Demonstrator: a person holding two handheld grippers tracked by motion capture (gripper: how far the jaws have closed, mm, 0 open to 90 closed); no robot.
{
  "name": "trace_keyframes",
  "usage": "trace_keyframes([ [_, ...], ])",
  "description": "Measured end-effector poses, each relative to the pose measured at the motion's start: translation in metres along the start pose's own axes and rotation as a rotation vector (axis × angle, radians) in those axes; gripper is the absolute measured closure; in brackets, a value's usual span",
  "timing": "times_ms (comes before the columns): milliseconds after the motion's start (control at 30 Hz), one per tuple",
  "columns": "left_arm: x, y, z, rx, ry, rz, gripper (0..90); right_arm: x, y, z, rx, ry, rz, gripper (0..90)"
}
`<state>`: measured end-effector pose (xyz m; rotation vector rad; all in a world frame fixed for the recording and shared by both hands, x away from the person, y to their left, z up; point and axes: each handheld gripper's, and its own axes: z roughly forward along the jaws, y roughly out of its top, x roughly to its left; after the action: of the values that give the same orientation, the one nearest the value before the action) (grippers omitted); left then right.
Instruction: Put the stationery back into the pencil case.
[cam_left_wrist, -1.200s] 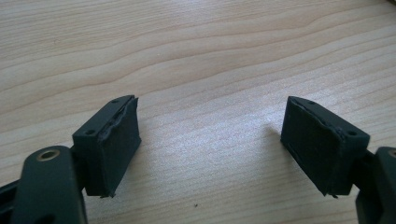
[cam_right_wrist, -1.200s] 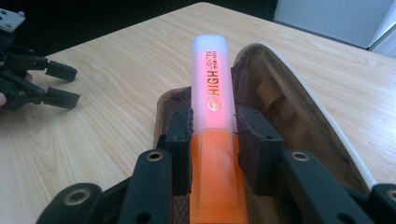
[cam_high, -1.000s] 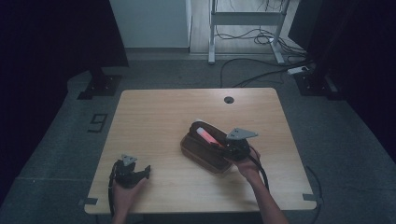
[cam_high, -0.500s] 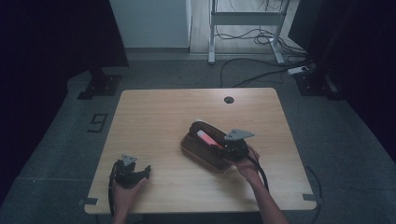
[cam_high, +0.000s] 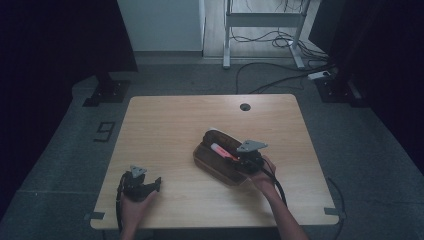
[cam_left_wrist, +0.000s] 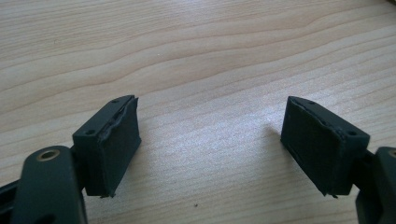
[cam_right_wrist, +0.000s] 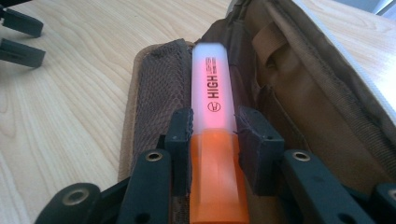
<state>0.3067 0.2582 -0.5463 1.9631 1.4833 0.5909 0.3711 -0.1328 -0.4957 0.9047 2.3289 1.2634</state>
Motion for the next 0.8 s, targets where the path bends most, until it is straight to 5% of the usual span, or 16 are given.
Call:
trace_keyframes([
  [100,0.0,0.0,0.0,0.0,0.0,0.0,19.4,0.001,0.0,0.0,-0.022,-0.001,-0.008,56.7],
  [300,0.0,0.0,0.0,0.0,0.0,0.0,19.4,0.005,0.002,-0.004,-0.047,-0.002,-0.016,54.3],
  [800,0.0,0.0,0.0,0.0,0.0,0.0,19.4,0.004,0.005,-0.014,-0.133,0.029,0.056,40.4],
])
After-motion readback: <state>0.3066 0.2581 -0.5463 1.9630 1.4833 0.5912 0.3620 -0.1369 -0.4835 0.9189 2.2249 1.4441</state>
